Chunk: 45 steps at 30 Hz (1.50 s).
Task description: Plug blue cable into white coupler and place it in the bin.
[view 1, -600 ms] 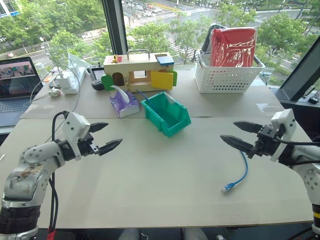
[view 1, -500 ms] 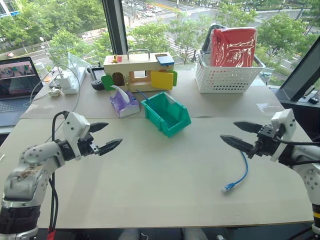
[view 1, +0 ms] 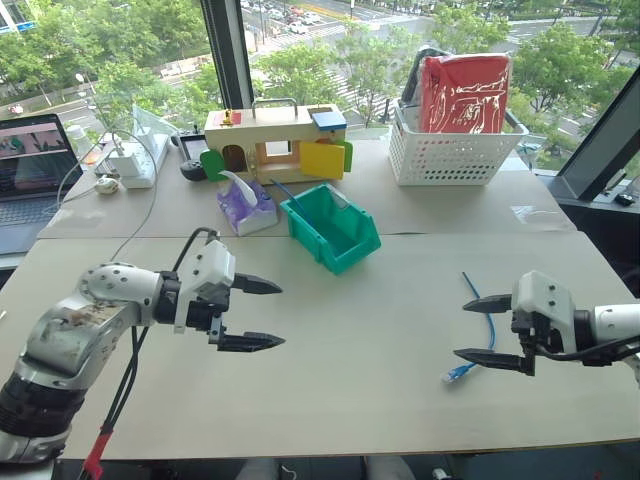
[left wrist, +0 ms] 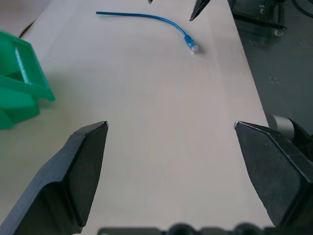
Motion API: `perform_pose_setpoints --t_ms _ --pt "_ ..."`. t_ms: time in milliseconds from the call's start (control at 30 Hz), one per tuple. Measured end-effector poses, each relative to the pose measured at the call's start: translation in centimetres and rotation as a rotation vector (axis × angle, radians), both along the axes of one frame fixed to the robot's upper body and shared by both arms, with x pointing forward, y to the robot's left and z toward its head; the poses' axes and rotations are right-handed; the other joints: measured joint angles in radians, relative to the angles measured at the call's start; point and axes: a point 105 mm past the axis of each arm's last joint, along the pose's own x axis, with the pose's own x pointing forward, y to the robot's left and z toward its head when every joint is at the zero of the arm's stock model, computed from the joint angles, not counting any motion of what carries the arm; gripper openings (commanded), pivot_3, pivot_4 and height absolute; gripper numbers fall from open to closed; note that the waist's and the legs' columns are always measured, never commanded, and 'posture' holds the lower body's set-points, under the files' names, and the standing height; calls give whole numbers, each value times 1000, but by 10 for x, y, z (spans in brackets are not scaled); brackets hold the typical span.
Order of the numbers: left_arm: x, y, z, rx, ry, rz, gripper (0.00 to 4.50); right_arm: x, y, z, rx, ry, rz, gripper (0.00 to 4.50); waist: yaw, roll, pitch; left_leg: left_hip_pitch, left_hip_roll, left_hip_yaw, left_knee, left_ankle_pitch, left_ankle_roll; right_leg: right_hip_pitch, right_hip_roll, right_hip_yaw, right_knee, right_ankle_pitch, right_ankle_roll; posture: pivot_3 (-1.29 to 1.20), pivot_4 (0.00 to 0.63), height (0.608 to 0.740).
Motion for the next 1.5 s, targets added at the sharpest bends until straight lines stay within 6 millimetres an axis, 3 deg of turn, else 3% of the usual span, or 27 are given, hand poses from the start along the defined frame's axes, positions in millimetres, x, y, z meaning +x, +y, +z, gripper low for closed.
perform_pose_setpoints --t_ms 167,367,500,833,867,1000,1167,1400,1500 --pt "-1 1 -1 30 1 -18 4442 -3 -9 -26 -92 53 74 4500 -2 0 0 0 0 0 0 0 0 -1 0 0 0 0 0 0 150 740" --pt "-3 5 -8 39 28 0 4442 -6 -15 -38 -133 90 124 4500 -2 0 0 0 0 0 0 0 0 0 0 0 0 0 0 0 150 740" --pt "-2 8 -10 33 33 26 4500 1 -16 -44 -120 81 108 3518 -4 0 0 0 0 0 0 0 0 0 0 0 0 0 0 0 150 740" --pt "-2 24 -9 35 25 80 4500 10 -15 -47 -107 40 124 99 -14 -3 0 11 0 0 0 0 0 12 0 0 -2 0 0 0 150 740" --pt "-2 25 -10 34 26 89 4500 14 -12 -45 -95 30 114 15 -15 -3 0 11 1 0 0 0 0 12 0 0 -2 0 0 0 150 740" --pt "-1 27 -13 30 13 118 4500 44 21 -26 -26 -30 80 15 -21 0 1 10 1 0 -1 0 0 9 0 0 0 0 0 0 150 740" --pt "0 30 -15 27 3 155 4500 60 62 -7 39 -52 88 15 -12 0 1 4 0 -1 -1 0 0 5 0 0 -1 0 0 0 150 740" --pt "4 36 -12 23 -23 214 4500 40 123 -33 76 75 240 15 -7 0 1 -1 0 -1 -1 0 0 -2 0 0 0 0 0 0 150 740" --pt "7 36 -11 8 -33 231 4500 33 134 -40 61 90 287 15 -7 0 1 -1 0 -1 0 0 0 -1 0 0 0 0 0 0 150 740"
